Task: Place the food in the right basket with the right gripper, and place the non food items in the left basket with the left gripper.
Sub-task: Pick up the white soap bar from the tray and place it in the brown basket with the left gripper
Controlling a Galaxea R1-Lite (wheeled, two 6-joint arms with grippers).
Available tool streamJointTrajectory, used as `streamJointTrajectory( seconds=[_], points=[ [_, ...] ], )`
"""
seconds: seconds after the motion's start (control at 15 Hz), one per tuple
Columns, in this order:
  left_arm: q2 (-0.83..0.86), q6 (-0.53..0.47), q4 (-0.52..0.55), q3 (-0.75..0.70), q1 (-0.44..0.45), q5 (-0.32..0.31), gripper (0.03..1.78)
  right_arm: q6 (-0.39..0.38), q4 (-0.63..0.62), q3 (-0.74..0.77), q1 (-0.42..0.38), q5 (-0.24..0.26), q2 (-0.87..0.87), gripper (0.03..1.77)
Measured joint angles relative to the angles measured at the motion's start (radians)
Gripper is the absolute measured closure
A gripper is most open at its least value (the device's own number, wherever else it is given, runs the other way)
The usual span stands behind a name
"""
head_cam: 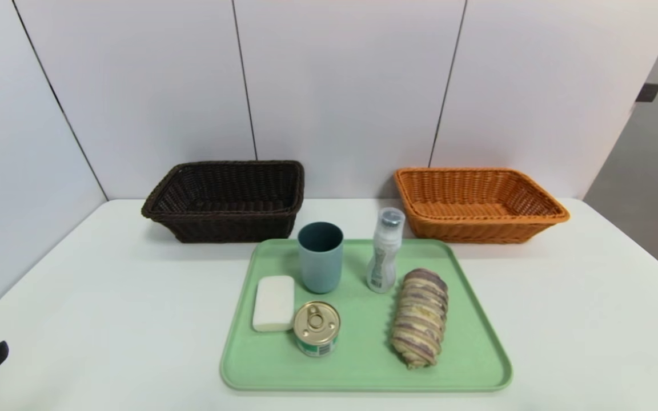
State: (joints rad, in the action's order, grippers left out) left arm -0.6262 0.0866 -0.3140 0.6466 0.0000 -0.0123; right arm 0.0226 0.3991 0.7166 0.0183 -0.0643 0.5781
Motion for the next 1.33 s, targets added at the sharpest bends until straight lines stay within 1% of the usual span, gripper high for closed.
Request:
streamJointTrajectory(
  seconds=[0.2,0.4,0.53,0.73,0.87,1.0,1.07,1.2,1.33],
  points=[
    [-0.151,0.002,-0.035,0.103,-0.002,-0.003,0.12,0.0,0.12,0.179,0.002,-0.005,0.174,0.09],
    [-0.314,-0.005,-0.059,0.21,-0.017,-0.003,0.12,0.001,0.257,0.319,0.006,-0.005,0.3,0.09],
    [-0.409,-0.006,-0.066,0.269,-0.03,-0.004,0.12,0.003,0.284,0.362,0.009,-0.006,0.36,0.09],
    [-0.527,-0.004,-0.071,0.339,-0.057,-0.006,0.12,0.003,0.309,0.403,0.036,-0.006,0.435,0.09],
    [-0.571,0.001,-0.074,0.359,-0.11,-0.001,0.12,0.003,0.335,0.427,0.074,-0.005,0.483,0.09],
    [-0.601,0.021,-0.113,0.383,-0.183,0.008,0.12,0.003,0.339,0.439,0.129,-0.006,0.524,0.09],
    [-0.617,0.047,-0.154,0.415,-0.221,0.01,0.12,0.003,0.338,0.441,0.156,-0.006,0.543,0.09],
    [-0.664,0.141,-0.251,0.504,-0.31,0.025,0.12,0.002,0.33,0.446,0.209,-0.007,0.583,0.09],
    [-0.717,0.224,-0.309,0.574,-0.4,0.074,0.12,0.0,0.328,0.46,0.256,-0.014,0.618,0.09]
  ],
)
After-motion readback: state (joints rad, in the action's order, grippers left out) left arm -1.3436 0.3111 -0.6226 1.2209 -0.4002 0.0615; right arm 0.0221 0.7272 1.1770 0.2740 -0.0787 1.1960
